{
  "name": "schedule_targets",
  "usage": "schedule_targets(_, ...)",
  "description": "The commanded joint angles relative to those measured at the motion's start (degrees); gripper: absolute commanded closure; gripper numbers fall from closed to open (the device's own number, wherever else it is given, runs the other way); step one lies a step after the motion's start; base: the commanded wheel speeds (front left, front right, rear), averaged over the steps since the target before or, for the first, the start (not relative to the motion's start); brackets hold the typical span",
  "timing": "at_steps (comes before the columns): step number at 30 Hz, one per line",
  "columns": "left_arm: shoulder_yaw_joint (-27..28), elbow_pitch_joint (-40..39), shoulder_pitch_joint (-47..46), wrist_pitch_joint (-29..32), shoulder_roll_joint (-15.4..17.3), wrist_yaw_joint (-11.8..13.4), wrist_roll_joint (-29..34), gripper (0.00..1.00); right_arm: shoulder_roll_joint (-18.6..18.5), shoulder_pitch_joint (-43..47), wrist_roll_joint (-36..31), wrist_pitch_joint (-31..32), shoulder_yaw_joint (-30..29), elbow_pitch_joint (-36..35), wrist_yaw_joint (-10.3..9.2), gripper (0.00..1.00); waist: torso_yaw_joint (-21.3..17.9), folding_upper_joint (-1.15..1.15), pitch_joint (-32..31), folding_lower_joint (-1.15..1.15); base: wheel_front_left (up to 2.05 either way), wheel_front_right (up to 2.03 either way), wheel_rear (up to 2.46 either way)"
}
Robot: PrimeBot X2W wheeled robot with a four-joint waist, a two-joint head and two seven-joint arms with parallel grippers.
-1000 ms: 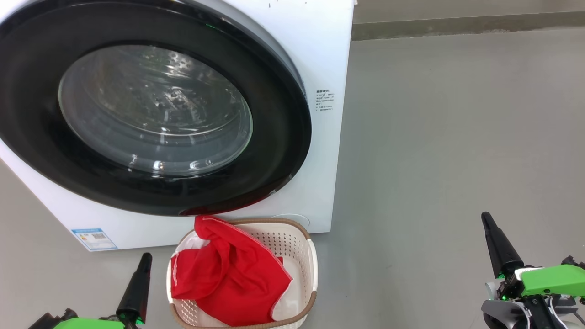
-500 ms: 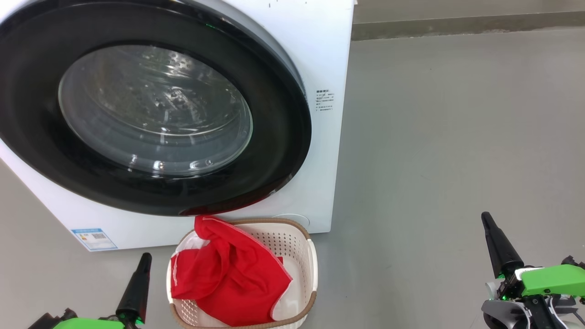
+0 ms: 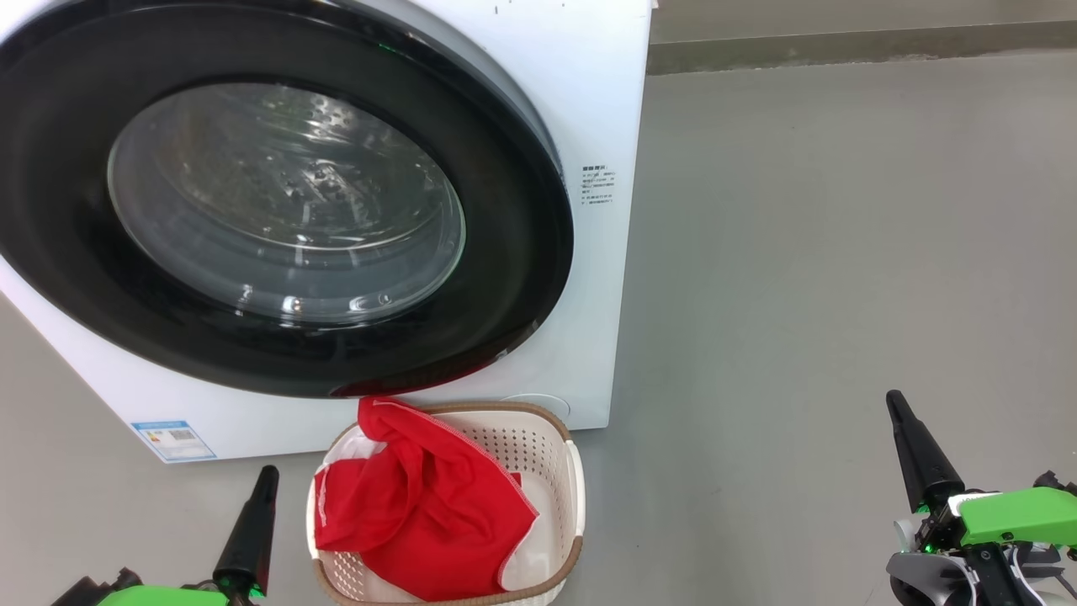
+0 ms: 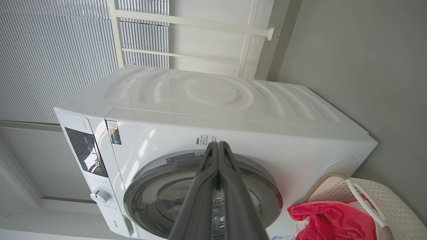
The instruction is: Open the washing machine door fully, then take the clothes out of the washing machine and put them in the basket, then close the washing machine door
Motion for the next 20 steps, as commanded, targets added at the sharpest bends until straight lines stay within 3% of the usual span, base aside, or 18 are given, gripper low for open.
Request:
schedule_targets(1,2.1,-1.6,-2.4,0.3,0.4,-0.4,-0.4,1.0,-0.5,-2.4,-0.3,0.2,1.0,-1.4,0.03,1.0,0.0,0.0,0.0,0.0,0.0,0.0,0.0)
schedule_targets(20,2.2,-1.6,-2.4,0.3,0.4,-0.4,-0.3,1.0,-0.3,-2.4,-0.5,0.4,0.8,-1.4,0.03,1.0,0.0,0.0,0.0,0.0,0.0,0.0,0.0)
